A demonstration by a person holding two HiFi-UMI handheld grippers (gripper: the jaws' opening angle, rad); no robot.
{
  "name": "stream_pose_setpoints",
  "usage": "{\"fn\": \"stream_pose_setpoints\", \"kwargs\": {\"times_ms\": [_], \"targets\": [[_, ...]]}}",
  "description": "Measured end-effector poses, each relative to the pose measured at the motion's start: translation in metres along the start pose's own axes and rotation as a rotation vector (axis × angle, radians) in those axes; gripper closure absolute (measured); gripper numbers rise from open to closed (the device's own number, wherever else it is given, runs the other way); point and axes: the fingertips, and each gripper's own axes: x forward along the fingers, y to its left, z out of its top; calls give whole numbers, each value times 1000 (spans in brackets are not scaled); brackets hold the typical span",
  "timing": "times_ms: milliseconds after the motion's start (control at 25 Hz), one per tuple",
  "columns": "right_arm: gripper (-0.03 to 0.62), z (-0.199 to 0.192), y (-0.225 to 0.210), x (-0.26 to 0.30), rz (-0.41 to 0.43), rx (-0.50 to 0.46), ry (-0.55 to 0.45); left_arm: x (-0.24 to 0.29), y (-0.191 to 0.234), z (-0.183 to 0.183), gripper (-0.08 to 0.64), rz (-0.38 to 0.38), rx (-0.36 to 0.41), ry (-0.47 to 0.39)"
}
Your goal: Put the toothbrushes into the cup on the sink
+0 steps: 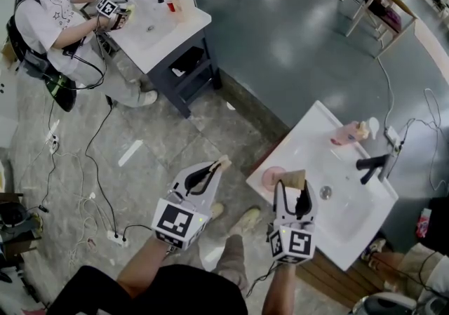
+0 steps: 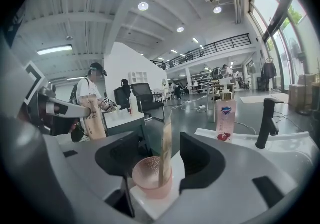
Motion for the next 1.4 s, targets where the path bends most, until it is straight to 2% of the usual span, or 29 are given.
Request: {"fn": "stream_pose_setpoints", "kwargs": {"times_ms": [200,680,920,1400], "targets": [[345,8,1,-4,-5,-12,-13,-5,-2,7,554,0,-6,-6],[371,65,5,-33,-64,-49,-86,-15,-18,68,554,-52,45,-120],[428,96,-3,-60,-133,-74,-157,-21,-39,105,554,-121,87,-181],[545,137,-6,-113,-280,-99,-248,-31,-80,134,554,-265,149,-241]]}}
